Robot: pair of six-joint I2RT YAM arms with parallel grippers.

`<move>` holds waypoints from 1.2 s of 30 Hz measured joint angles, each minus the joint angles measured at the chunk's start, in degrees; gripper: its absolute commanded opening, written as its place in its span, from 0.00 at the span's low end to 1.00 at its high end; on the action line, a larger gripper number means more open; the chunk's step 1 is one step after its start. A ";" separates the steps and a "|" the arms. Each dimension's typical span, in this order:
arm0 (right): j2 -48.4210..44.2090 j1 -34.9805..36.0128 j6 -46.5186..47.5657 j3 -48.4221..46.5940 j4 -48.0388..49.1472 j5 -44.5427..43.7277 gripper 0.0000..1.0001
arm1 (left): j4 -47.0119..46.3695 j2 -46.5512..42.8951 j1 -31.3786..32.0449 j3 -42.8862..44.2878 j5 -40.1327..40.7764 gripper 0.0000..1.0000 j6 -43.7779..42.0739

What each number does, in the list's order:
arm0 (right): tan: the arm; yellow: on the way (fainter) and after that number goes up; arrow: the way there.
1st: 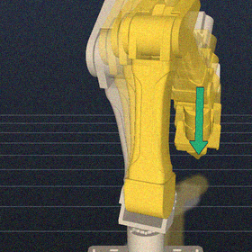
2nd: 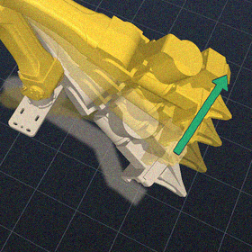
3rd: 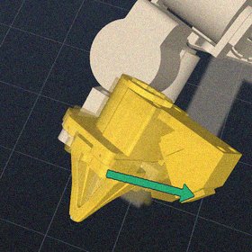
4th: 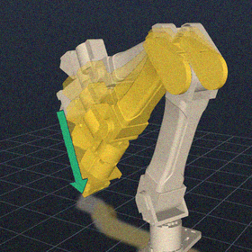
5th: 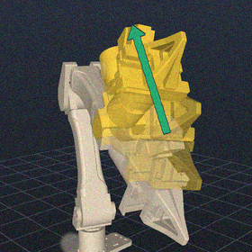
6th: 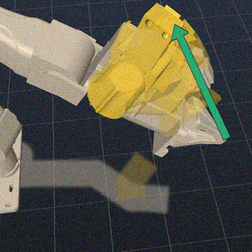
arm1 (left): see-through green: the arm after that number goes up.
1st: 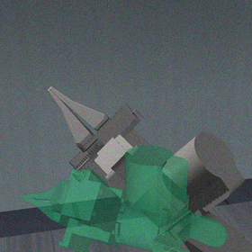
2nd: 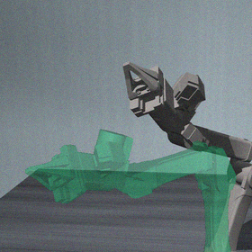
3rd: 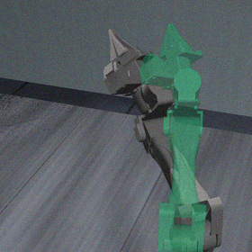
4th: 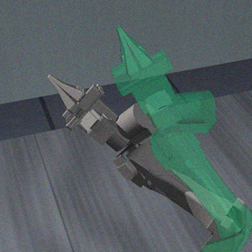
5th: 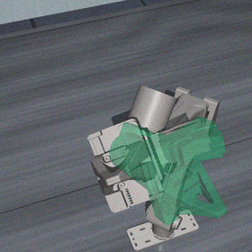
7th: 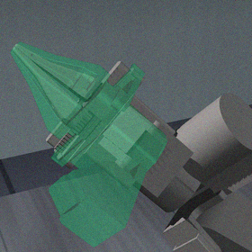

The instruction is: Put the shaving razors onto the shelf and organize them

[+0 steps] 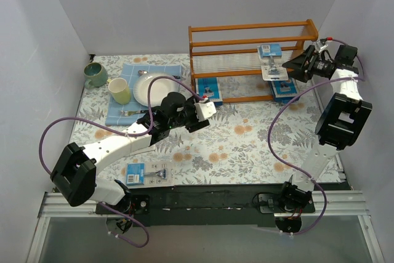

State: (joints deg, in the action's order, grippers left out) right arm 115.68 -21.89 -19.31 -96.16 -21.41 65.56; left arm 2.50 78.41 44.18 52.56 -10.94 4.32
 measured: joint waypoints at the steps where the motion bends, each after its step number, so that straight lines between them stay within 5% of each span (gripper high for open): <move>1: -0.02 0.00 0.02 -0.35 0.17 -0.24 0.99 | -0.04 0.02 -0.09 0.13 -0.02 0.60 0.15; 9: -2.91 -0.13 5.81 0.42 -4.15 -7.43 0.99 | -0.74 0.04 -0.26 0.44 0.00 0.63 0.66; 19: -28.81 6.64 28.35 22.40 -4.59 -32.28 0.96 | -3.13 -0.22 -0.57 0.42 0.04 0.67 2.05; 28: -50.27 24.48 74.05 49.72 19.58 -52.15 0.98 | -3.54 -0.68 -0.59 0.31 0.66 0.68 2.10; 31: -50.88 28.04 88.76 56.68 29.62 -56.28 0.85 | -4.04 -0.68 -0.59 0.28 0.63 0.68 2.12; 36: -45.48 28.94 109.22 66.58 51.54 -59.36 0.83 | -4.22 -0.68 -0.59 0.28 0.66 0.68 2.10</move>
State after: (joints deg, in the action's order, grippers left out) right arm 70.19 7.05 89.91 -29.58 30.13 6.20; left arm -1.72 77.73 43.59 52.84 -10.28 6.42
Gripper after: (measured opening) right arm 0.838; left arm 0.680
